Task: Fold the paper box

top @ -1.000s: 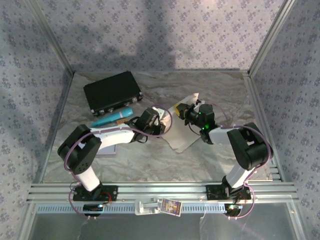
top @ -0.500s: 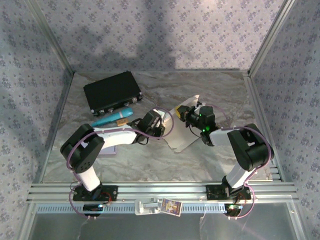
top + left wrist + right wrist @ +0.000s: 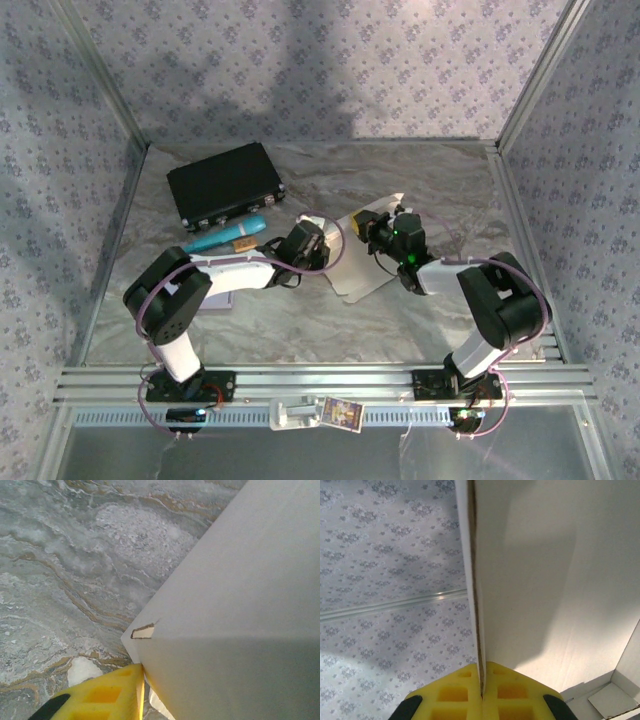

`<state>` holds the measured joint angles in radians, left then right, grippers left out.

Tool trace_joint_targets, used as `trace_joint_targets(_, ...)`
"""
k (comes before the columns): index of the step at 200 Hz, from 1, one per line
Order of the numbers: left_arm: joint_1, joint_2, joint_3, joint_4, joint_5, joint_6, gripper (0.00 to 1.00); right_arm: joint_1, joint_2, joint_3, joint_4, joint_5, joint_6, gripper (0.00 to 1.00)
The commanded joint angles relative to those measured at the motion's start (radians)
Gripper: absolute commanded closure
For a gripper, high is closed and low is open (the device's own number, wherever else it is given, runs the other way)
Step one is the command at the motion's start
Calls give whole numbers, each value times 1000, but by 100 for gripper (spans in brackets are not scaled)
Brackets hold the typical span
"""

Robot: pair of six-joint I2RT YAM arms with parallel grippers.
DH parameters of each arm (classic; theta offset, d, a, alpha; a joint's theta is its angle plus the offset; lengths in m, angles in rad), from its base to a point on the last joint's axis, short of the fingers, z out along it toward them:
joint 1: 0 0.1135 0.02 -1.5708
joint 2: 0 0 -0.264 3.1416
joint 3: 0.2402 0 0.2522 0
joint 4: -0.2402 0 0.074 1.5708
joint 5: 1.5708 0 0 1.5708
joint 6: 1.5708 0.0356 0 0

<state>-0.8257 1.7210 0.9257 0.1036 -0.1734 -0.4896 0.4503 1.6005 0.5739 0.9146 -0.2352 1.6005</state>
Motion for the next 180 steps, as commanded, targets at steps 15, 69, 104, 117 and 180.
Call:
trace_joint_targets(15,4,-6,-2,177,-26,-80,70,18,5,-10,-114,21,-10,100)
trace_joint_targets(69,4,-14,-25,162,40,-48,71,-12,75,26,-73,-16,-61,100)
trace_joint_targets(104,5,-81,-54,92,74,40,72,-23,67,38,-90,-24,-54,100)
trace_joint_targets(117,9,-97,-60,59,107,81,72,-26,55,44,-110,-30,-62,100)
trace_joint_targets(180,12,-125,-81,-11,205,214,70,-38,41,46,-126,-38,-54,100)
